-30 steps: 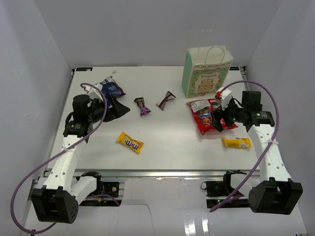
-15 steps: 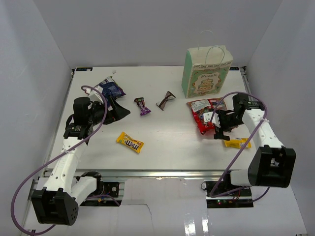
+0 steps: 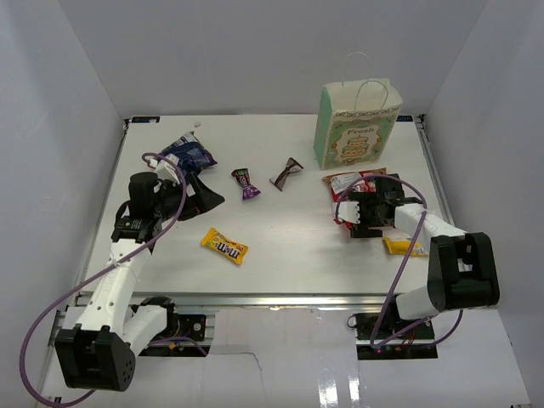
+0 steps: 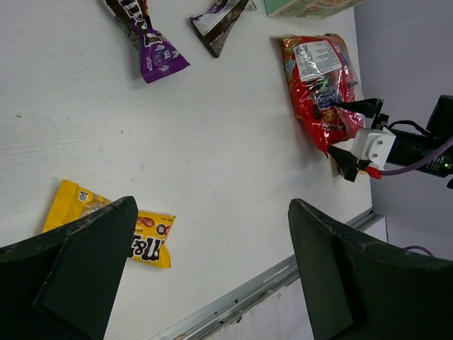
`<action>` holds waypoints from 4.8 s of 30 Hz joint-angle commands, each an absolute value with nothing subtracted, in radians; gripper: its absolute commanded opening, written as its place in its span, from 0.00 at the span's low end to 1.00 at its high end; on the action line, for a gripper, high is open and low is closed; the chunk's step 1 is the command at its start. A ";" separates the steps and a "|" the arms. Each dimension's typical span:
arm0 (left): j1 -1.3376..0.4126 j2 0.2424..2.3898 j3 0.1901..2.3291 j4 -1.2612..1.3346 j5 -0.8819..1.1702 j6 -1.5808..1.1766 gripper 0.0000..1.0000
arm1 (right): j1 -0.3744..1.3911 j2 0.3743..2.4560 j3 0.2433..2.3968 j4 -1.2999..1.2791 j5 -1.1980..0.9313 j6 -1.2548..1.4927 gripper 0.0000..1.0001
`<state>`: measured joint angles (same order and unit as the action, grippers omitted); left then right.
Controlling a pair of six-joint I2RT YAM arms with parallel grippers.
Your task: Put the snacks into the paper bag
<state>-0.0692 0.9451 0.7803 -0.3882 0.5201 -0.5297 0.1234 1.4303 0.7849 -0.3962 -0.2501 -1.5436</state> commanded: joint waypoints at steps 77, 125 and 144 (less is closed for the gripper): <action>-0.069 0.942 0.769 -0.344 0.525 -0.572 0.98 | 0.130 1.856 2.210 0.451 -0.830 0.718 0.08; -0.068 0.957 0.752 -0.344 0.537 -0.581 0.98 | -0.012 2.006 2.433 0.512 -0.666 0.555 0.08; -0.069 0.962 0.744 -0.328 0.541 -0.589 0.98 | 0.054 1.942 2.415 0.321 -0.442 0.423 0.08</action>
<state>-0.0692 0.9638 0.7578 -0.3462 0.5243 -0.5850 0.0353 2.0502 2.3726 0.2127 -0.5709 0.4706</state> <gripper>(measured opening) 0.978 0.078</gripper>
